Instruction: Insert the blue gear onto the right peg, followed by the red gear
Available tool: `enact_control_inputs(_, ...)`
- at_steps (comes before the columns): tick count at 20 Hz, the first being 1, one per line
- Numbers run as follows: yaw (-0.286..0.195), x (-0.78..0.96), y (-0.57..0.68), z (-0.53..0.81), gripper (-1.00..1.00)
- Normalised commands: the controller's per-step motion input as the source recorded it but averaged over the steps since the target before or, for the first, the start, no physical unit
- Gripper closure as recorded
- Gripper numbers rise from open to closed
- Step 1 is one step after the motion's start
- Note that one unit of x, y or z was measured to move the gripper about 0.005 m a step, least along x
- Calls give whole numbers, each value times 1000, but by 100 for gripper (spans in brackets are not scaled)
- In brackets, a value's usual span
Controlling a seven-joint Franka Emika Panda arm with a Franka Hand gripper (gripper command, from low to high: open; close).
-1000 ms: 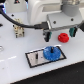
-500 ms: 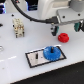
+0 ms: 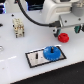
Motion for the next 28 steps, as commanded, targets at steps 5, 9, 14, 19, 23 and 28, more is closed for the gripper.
enact_control_inputs(5,0,-22,-26,-345,-100)
enact_control_inputs(9,0,-22,-44,-217,100)
enact_control_inputs(14,0,-83,0,0,100)
enact_control_inputs(19,0,-189,19,-100,100)
enact_control_inputs(23,0,-39,17,133,100)
enact_control_inputs(28,0,103,-23,461,100)
